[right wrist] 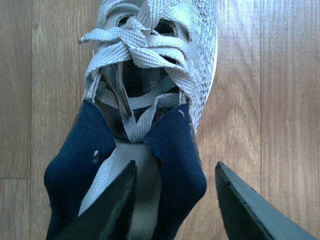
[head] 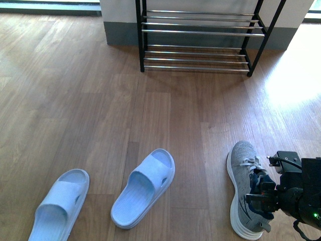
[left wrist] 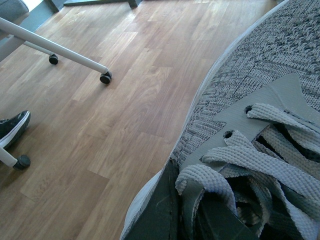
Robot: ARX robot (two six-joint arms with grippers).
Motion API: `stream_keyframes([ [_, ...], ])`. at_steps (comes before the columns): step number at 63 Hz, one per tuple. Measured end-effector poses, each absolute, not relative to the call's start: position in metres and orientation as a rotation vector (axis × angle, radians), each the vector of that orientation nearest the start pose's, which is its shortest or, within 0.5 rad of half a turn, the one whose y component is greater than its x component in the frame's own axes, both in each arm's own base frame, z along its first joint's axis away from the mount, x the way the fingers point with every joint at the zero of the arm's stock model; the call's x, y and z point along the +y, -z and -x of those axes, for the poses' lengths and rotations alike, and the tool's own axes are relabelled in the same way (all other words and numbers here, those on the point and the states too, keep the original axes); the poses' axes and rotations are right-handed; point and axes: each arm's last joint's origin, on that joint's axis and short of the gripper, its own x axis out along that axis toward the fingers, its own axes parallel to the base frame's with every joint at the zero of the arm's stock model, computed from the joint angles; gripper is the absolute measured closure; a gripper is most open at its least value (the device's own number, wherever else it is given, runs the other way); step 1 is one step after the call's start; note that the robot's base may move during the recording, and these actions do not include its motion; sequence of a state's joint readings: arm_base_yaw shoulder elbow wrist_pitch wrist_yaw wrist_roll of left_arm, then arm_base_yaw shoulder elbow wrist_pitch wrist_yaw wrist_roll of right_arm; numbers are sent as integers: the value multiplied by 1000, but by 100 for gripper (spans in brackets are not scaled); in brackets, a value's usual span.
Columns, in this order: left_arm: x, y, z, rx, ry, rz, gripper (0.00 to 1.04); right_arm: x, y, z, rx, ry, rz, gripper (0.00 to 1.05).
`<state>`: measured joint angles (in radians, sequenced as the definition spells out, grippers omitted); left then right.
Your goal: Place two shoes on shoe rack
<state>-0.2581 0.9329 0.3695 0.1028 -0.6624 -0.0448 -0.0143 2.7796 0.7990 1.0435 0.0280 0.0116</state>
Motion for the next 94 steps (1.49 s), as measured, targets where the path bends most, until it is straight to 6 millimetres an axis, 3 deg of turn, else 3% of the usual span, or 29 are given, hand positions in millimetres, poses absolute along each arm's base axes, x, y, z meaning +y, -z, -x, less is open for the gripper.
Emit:
stream_keyframes([
  [11, -30, -195, -182, 406, -406, -163, 103, -4, 129, -282, 927, 56, -17, 104],
  [27, -30, -195, -182, 406, -406, -163, 103, -3, 126, -277, 917, 68, -38, 104],
  [43, -30, -195, -182, 406, -406, -162, 103, -16, 82, -267, 865, 56, -15, 104],
  [54, -30, -195, -182, 406, -406, -163, 103, -37, 31, -257, 805, 48, 66, 104],
  [60, -30, -195, -182, 406, -406, -163, 103, -51, -20, -238, 762, -11, 156, 104],
  [65, -30, -195, -182, 406, -406, -163, 103, -59, -50, -229, 718, -44, 200, 104],
  [74, -30, -195, -182, 406, -406, -163, 103, -78, -139, -203, 543, -83, 232, 104],
  [77, -30, -195, -182, 406, -406, -163, 103, -81, -176, -185, 452, -89, 240, 104],
  [82, -30, -195, -182, 406, -406, -163, 103, -78, -220, -151, 328, -106, 256, 104],
  [88, -30, -195, -182, 406, -406, -163, 103, -69, -243, -117, 230, -121, 273, 104],
  [94, -30, -195, -182, 406, -406, -162, 103, -62, -254, -105, 166, -118, 319, 104],
])
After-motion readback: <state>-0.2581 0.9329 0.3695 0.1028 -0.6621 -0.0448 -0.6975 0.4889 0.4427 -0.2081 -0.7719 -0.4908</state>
